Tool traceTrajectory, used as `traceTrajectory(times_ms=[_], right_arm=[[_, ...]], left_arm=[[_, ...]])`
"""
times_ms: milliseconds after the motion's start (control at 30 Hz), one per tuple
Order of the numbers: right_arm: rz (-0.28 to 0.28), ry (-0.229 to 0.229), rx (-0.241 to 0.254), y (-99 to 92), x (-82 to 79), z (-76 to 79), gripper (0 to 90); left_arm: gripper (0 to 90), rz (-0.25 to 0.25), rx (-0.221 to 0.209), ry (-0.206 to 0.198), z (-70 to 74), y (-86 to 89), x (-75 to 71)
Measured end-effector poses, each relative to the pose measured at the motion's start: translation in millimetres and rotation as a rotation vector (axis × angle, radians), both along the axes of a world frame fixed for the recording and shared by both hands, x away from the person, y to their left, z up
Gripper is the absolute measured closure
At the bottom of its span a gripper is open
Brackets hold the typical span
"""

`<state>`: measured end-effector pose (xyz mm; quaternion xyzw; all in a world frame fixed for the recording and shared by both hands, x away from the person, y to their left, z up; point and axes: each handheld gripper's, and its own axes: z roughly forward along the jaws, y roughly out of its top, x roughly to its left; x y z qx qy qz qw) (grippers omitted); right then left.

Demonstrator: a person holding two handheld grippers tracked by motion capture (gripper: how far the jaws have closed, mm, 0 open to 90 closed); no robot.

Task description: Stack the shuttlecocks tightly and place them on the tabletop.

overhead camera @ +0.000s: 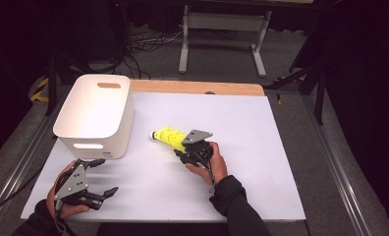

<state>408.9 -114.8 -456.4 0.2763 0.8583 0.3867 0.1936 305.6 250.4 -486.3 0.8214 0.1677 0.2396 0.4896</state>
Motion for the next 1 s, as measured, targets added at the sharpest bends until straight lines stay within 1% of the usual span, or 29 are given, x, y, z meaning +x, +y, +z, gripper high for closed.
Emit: traceTrajectory(times_ms=[100, 200, 233, 300, 400, 433, 467, 500, 533, 567, 600, 667, 800, 900, 1000], right_arm=[[0.000, -0.012, 0.009, -4.0, -6.0, 4.8, 56.4], [0.001, -0.050, 0.011, -7.1, -14.3, 11.8, 55.6], [0.001, -0.057, 0.014, -8.1, -16.3, 14.0, 54.9], [-0.002, -0.083, 0.011, -10.5, -20.8, 18.3, 52.7], [0.004, -0.097, 0.025, -13.7, -25.3, 22.4, 50.6], [0.006, -0.110, 0.035, -15.7, -28.3, 25.1, 49.4], [0.011, -0.137, 0.052, -18.6, -32.9, 30.3, 46.8], [0.011, -0.137, 0.052, -18.6, -32.9, 30.3, 46.8], [0.012, -0.147, 0.057, -19.7, -34.7, 32.4, 45.9], [0.008, -0.177, 0.067, -23.2, -39.9, 38.1, 43.0], [0.007, -0.184, 0.071, -25.0, -42.0, 40.2, 41.8], [0.007, -0.195, 0.074, -28.0, -45.6, 43.2, 39.5], [-0.003, -0.212, 0.107, -36.0, -55.0, 49.6, 34.7], [-0.007, -0.238, 0.112, -41.3, -62.7, 53.1, 31.3], [-0.004, -0.259, 0.113, -46.1, -68.4, 55.2, 29.9]], left_arm=[[5.5, 0.003, -0.001, -0.003, 0.3, 0.0, -0.3], [5.5, 0.006, -0.001, -0.003, 0.4, -0.2, -0.6], [5.5, 0.006, -0.002, -0.001, 0.4, -0.4, -0.5], [5.5, 0.007, 0.001, -0.004, 0.5, -0.4, -0.9], [5.5, 0.008, 0.000, -0.004, 0.6, -0.2, -1.3], [5.5, 0.009, -0.004, -0.005, 0.6, -0.1, -1.0], [5.5, 0.009, -0.003, -0.005, 0.6, -0.2, -1.0], [5.5, 0.009, -0.003, -0.005, 0.6, -0.2, -1.0], [5.5, 0.008, -0.001, -0.006, 1.0, -0.4, -1.6], [5.5, 0.007, 0.001, -0.010, 1.4, -0.4, -1.9], [5.6, 0.007, 0.006, -0.013, 1.8, -0.3, -2.2], [5.9, 0.010, 0.003, -0.004, 1.0, -0.9, -2.2], [6.0, 0.011, 0.002, -0.003, 0.9, -0.9, -2.1], [6.1, 0.018, 0.008, -0.005, 0.9, -0.4, -1.2], [6.5, 0.025, 0.012, -0.005, 0.8, -0.8, -0.8]])
